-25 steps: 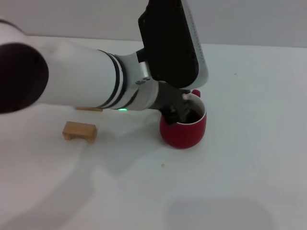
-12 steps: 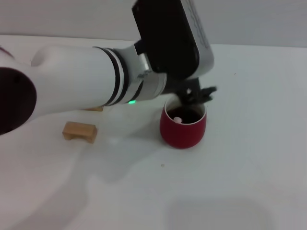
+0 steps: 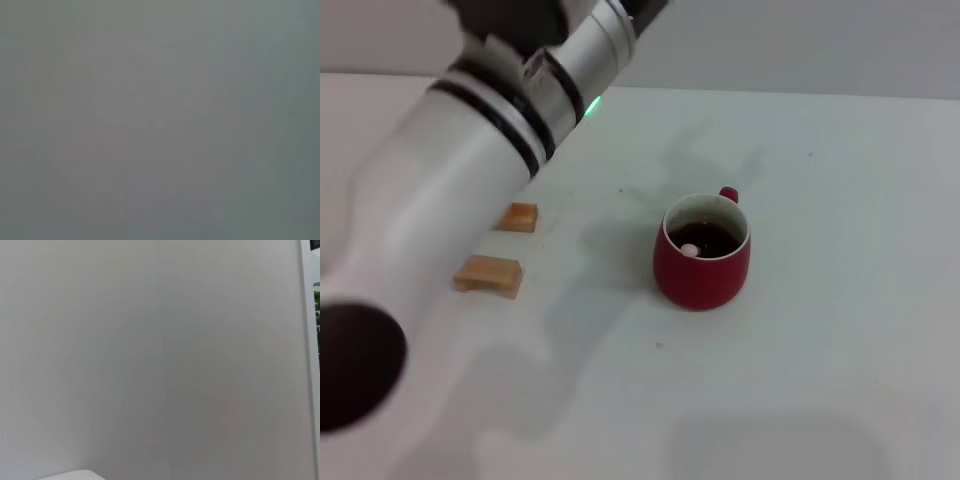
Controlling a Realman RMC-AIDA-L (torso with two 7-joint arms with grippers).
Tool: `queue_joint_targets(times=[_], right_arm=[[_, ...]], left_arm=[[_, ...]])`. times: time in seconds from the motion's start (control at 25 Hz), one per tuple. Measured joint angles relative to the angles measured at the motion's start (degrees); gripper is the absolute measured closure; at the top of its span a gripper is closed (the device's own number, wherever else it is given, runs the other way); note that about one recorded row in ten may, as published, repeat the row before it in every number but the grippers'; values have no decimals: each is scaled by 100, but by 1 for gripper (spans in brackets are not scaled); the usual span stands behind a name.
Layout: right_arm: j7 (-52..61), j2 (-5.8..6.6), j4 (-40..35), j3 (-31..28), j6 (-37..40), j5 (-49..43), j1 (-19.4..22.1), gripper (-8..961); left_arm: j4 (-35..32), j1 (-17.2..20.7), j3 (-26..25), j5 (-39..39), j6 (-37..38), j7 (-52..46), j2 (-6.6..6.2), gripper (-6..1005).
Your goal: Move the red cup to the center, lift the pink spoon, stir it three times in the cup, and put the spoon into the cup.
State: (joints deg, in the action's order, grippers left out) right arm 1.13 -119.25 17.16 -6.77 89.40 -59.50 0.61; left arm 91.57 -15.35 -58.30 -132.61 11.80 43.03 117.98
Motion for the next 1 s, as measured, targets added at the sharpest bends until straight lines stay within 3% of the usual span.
queue_joint_targets(times=[0.2, 0.4, 0.52, 0.72, 0.88, 1.0], right_arm=[[0, -2, 6, 33, 90, 0, -24, 954], [0, 3, 14, 134, 292, 0, -42, 953], [0, 0, 24, 208, 418, 0, -40, 953], [0, -1, 48, 220, 534, 0, -53, 953], [7, 3, 51, 220, 650, -41, -72, 954], [11, 5, 57, 220, 745, -187, -78, 954]], left_arm=[[-563, 166, 366, -462, 1503, -706, -19, 180], [-1480, 238, 244, -1536, 2552, -2573, -57, 180], [-2177, 199, 39, -1909, 2924, -3262, -16, 180], [-3507, -78, -128, -1965, 3497, -3444, 8, 180], [-4479, -122, -231, -1940, 4270, -4204, 27, 180], [-4986, -131, -327, -1925, 4375, -4418, 26, 180]])
